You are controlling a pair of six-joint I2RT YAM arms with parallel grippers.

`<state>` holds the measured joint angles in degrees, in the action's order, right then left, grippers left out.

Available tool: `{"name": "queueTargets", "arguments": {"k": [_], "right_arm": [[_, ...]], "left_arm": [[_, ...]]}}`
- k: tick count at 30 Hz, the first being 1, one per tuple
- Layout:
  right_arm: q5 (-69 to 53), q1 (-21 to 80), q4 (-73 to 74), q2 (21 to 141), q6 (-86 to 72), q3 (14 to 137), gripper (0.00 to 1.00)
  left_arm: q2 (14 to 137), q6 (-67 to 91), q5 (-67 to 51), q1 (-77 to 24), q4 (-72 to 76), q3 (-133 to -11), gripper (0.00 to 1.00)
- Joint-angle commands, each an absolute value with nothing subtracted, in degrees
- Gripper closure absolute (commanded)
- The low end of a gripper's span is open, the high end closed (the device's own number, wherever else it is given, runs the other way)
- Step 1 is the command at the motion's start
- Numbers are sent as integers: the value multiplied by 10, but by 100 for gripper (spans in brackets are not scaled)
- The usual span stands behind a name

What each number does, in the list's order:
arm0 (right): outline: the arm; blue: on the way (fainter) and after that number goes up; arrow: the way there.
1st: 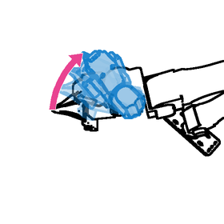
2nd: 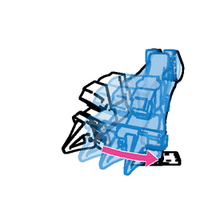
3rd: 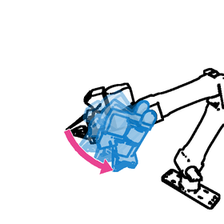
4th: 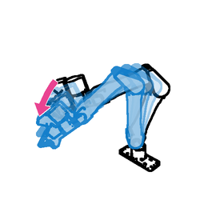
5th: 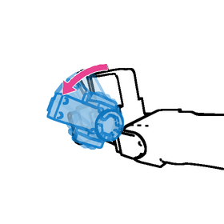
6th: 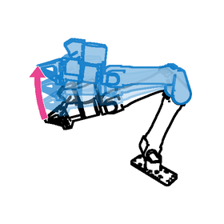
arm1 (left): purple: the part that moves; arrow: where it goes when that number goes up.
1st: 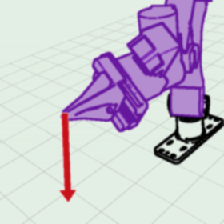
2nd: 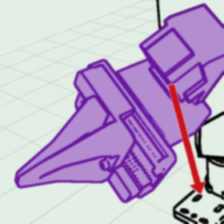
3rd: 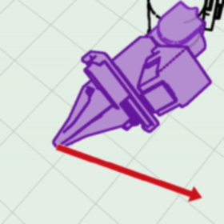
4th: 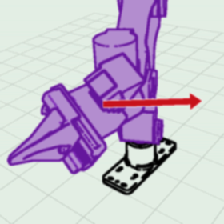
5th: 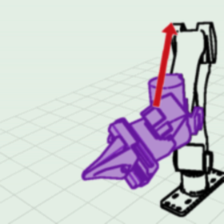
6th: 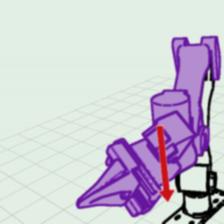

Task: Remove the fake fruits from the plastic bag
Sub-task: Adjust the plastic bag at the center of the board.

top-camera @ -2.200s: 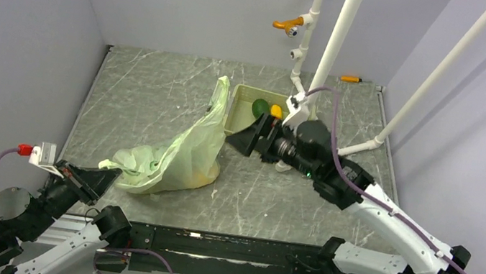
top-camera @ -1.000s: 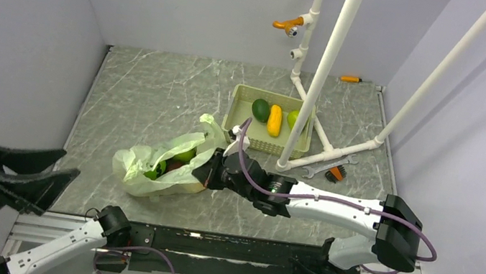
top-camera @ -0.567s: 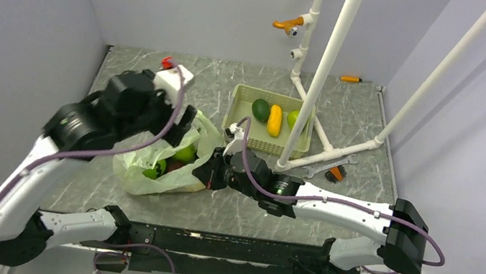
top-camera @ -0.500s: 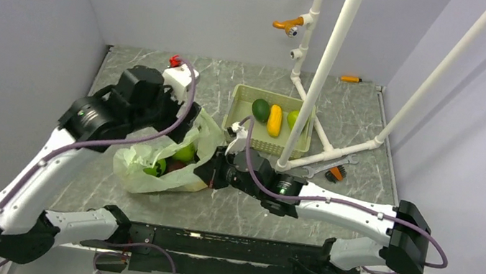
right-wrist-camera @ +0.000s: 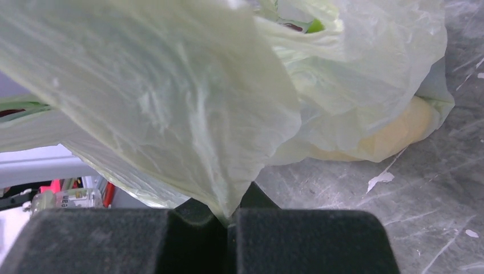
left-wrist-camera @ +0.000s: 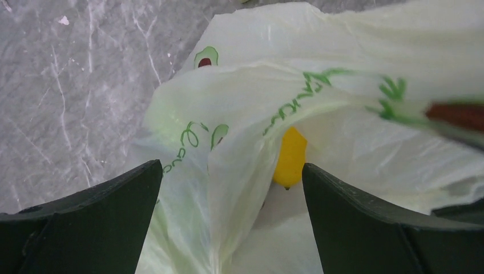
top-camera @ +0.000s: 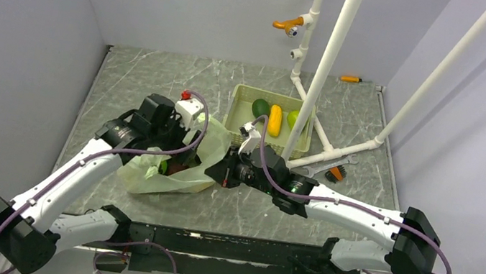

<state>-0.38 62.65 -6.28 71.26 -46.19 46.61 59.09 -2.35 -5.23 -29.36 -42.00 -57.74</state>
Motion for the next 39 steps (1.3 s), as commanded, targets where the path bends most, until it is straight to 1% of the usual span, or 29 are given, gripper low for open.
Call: {"name": "queueTargets", "arguments": {"k": [1, 2, 3, 4, 5, 6, 8, 9, 10, 11, 15, 17, 20, 22, 25, 26, 30, 35, 37, 39], "right_arm": [[-38, 614, -105, 701, -460, 454, 100], [-40, 612, -107, 700, -460, 450, 100], [-41, 612, -108, 700, -460, 449, 100], [-43, 610, -107, 701, -458, 450, 100], [-44, 608, -102, 703, -455, 454, 100], [-45, 608, -96, 707, -449, 459, 100], [-37, 605, -77, 716, -429, 473, 100], [-33, 600, -63, 725, -407, 485, 100], [-28, 594, -47, 735, -388, 500, 100], [-22, 590, -36, 746, -369, 515, 100], [-59, 533, -11, 834, -324, 594, 100], [-96, 500, 20, 885, -317, 658, 100], [-136, 482, 60, 936, -313, 742, 100], [-155, 480, 78, 952, -308, 759, 100], [-162, 476, 84, 952, -315, 731, 100], [-161, 475, 81, 947, -315, 713, 96], [-127, 475, 108, 912, -296, 657, 62], [-82, 477, 163, 829, -246, 627, 23], [-68, 480, 183, 785, -225, 622, 12], [-76, 489, 181, 729, -200, 607, 5]], "left_arm": [[616, -22, -38, -292, -321, -573, 1], [630, -20, -11, -292, -319, -575, 1], [645, -14, 35, -292, -324, -584, 6], [658, -7, 86, -288, -330, -594, 15], [666, -4, 124, -281, -339, -608, 31], [671, -4, 147, -269, -348, -623, 44], [661, -4, 139, -231, -350, -646, 65], [650, -5, 132, -213, -349, -657, 78], [641, -8, 134, -196, -350, -669, 98], [634, -15, 134, -177, -354, -683, 100], [621, -47, 96, -104, -358, -747, 100], [628, -48, 99, -89, -379, -784, 100], [623, -34, 85, -80, -404, -811, 100], [612, -25, 65, -79, -417, -806, 100], [586, -11, 19, -78, -430, -767, 100], [577, -5, 7, -78, -430, -749, 100], [534, 37, -55, -78, -395, -660, 100], [513, 70, -91, -78, -365, -623, 100], [518, 76, -99, -78, -362, -626, 100], [529, 85, -95, -78, -362, -636, 100]]}}
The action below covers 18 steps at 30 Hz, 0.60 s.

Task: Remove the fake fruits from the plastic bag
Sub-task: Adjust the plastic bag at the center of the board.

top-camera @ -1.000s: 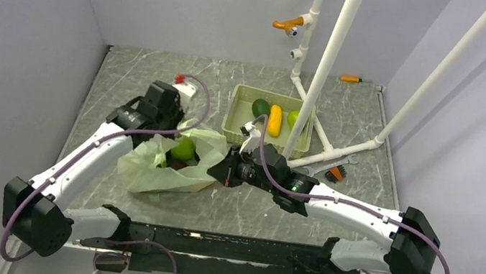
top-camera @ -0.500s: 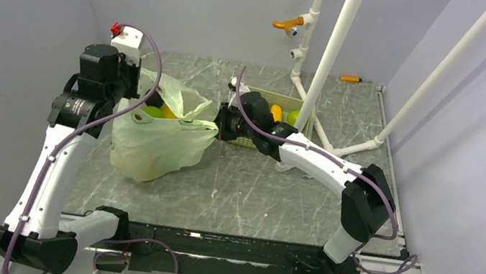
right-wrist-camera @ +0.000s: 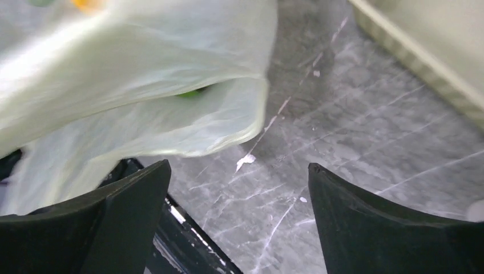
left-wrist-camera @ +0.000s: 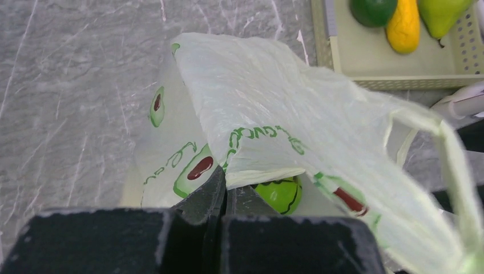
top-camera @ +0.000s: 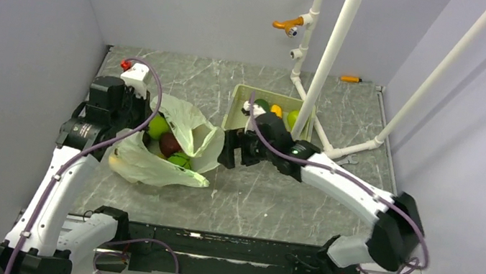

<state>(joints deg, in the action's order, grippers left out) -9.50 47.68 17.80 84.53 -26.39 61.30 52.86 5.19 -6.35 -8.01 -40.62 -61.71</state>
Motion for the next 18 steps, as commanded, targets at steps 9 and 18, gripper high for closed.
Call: {"name": "queueTargets", "arguments": {"k": [9, 18], "right_arm": [[-142, 600, -15, 613, -135, 507, 1], [-148, 697, -90, 815, -117, 600, 39]], "left_arm": [[572, 93, -106, -78, -381, -681, 100], [584, 85, -106, -78, -382, -683, 100]]}}
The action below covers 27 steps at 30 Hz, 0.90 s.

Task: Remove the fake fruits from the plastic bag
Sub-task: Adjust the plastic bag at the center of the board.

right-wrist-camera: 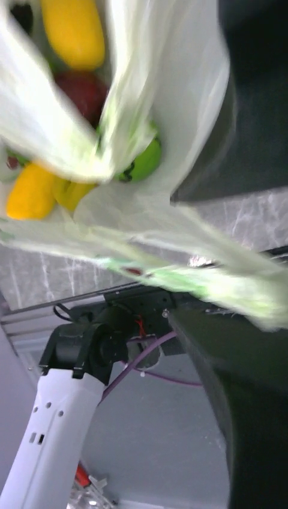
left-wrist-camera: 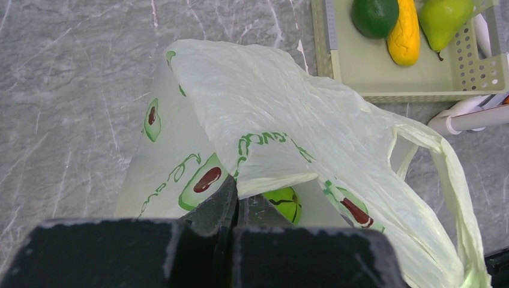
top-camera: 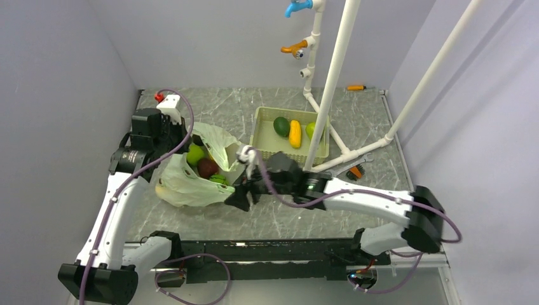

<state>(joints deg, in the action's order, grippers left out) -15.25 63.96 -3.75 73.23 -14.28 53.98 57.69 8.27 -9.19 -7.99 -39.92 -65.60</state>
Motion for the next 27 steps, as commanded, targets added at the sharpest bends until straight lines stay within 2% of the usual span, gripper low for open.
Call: {"name": "queueTargets", "arguments": {"k": [1, 3, 4, 6, 9, 13, 14, 17, 18, 19, 23, 27], "right_arm": [[-145, 720, -102, 839, -105, 606, 54], [-132, 765, -139, 888, -95, 611, 91], [-120, 787, -142, 919, -89, 621, 100], [-67, 833, -109, 988, -54, 670, 100], [90, 900, -68, 1066, 13, 710, 100], [127, 909, -75, 1054, 20, 679, 100], [130, 910, -68, 1040, 22, 675, 88], [123, 907, -21, 989, 20, 682, 36], [115, 904, -16, 965, 15, 674, 24], [100, 901, -16, 939, 8, 661, 16], [65, 889, -29, 824, -31, 593, 1], [73, 886, -12, 751, -51, 561, 1]], "left_arm": [[588, 84, -107, -78, -381, -685, 100], [598, 85, -109, -78, -383, -693, 100], [602, 86, -112, -77, -383, -698, 100], [610, 86, -116, -77, -385, -703, 100], [610, 84, -121, -77, -388, -705, 100], [599, 74, -133, -76, -388, -692, 100], [595, 72, -135, -76, -387, -687, 100], [581, 68, -139, -76, -387, -666, 100], [577, 68, -142, -76, -388, -661, 100], [572, 68, -143, -76, -390, -657, 100], [556, 68, -153, -76, -403, -652, 100], [541, 70, -165, -76, -416, -651, 100]]}}
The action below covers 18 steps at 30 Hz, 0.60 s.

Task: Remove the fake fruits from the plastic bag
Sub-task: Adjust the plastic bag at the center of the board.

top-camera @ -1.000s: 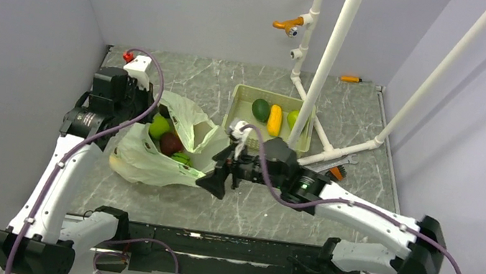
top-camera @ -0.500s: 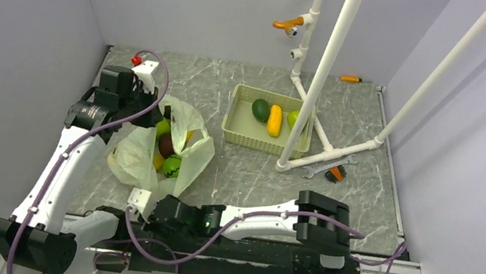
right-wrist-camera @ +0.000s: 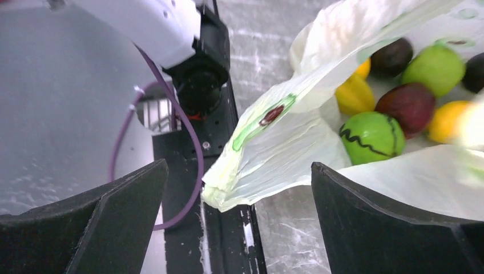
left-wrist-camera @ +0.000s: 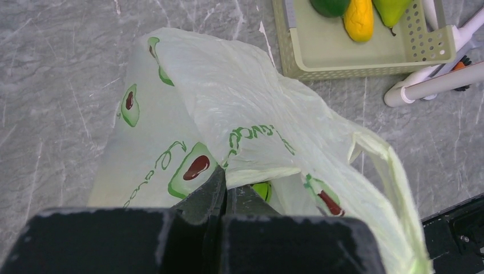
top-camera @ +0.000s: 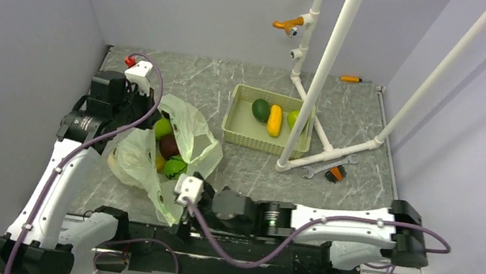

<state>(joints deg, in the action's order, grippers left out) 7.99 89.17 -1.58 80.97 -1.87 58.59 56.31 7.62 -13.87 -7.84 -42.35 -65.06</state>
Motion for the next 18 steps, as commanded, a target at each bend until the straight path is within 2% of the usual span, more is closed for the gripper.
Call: {"name": "queueTargets", "arguments": {"k": [1, 2, 3, 6, 9, 14, 17, 18], "right_arm": [[77, 884, -10, 741, -54, 558, 1], [77, 881, -8, 735, -58, 557, 1], [72, 875, -12, 729, -61, 554, 1], [57, 837, -27, 734, -87, 564, 3], [7, 781, -54, 747, -125, 570, 7], [-38, 750, -83, 812, -151, 589, 34], [-6, 747, -75, 847, -174, 612, 60], [-1, 745, -82, 850, -180, 610, 64]], "left_arm": [[537, 69, -167, -76, -420, -651, 98], [534, 68, -169, -76, -424, -653, 95], [532, 68, -170, -76, -428, -654, 87], [525, 76, -158, -76, -446, -661, 51], [506, 94, -127, -76, -482, -667, 22], [448, 154, -126, -76, -566, -673, 16], [389, 198, -199, -76, -562, -630, 8], [371, 209, -213, -76, -560, -614, 8]]}}
